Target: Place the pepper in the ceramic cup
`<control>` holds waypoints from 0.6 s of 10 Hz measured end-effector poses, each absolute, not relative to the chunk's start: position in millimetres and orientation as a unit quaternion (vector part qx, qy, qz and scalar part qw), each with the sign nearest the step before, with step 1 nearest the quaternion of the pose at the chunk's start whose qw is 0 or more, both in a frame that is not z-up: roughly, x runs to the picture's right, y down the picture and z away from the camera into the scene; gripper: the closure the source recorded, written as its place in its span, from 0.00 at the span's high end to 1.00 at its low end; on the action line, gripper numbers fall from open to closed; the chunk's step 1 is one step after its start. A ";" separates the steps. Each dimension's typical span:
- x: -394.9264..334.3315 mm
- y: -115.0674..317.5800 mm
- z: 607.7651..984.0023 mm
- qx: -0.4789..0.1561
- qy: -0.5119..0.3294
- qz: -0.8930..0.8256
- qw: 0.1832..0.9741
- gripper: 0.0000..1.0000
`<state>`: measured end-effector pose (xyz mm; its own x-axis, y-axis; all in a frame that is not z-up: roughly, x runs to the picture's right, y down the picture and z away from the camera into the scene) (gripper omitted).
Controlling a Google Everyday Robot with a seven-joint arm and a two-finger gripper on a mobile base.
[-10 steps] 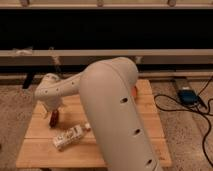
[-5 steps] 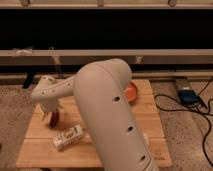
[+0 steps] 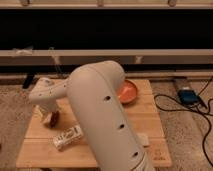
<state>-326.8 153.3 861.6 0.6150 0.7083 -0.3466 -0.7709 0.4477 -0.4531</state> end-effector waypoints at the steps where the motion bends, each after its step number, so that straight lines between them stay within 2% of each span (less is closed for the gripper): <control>1: -325.3 154.6 865.0 -0.292 0.058 0.435 0.850 0.71; 4: -319.1 154.0 868.8 -0.291 0.060 0.436 0.850 0.45; 6: -311.7 154.0 866.5 -0.295 0.056 0.438 0.847 0.22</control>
